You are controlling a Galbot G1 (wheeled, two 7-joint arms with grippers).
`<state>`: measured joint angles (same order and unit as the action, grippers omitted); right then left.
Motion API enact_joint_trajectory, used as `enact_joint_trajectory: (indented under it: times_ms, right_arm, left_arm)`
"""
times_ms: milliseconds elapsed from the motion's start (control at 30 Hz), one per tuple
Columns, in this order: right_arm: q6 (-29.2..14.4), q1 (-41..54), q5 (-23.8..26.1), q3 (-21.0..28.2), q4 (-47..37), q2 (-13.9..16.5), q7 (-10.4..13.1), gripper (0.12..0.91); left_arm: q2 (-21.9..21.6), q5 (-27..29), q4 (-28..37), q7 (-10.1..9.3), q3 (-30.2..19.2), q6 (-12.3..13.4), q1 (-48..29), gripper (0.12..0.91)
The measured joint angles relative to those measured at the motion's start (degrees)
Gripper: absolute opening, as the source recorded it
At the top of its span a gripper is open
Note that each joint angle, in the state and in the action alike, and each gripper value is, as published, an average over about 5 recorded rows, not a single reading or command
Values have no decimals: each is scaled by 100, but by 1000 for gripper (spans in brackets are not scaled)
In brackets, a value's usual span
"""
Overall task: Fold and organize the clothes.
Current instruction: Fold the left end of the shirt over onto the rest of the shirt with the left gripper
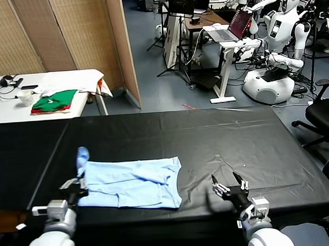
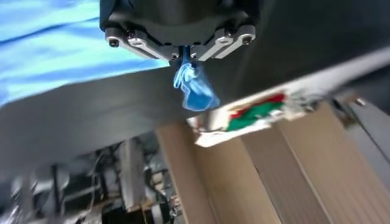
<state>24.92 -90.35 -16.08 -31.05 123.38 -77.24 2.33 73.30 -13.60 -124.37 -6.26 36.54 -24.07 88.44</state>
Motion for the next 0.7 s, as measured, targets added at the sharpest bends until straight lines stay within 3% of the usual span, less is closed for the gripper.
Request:
enact_joint_trajectory:
  times_ms: [133, 333, 700]
  right_arm:
    - [8, -79, 16, -82, 41, -52, 2, 907]
    - [12, -189, 64, -175, 127, -77, 5, 907]
    - [15, -221, 75, -201, 197, -77, 5, 907]
  left_arm:
    - [265, -433, -121, -66, -479, -125, -209, 194]
    - [603, -691, -76, -93, -1167, -101, -377, 194]
    - [1061, -672, 31, -149, -2046, -53, -418, 194]
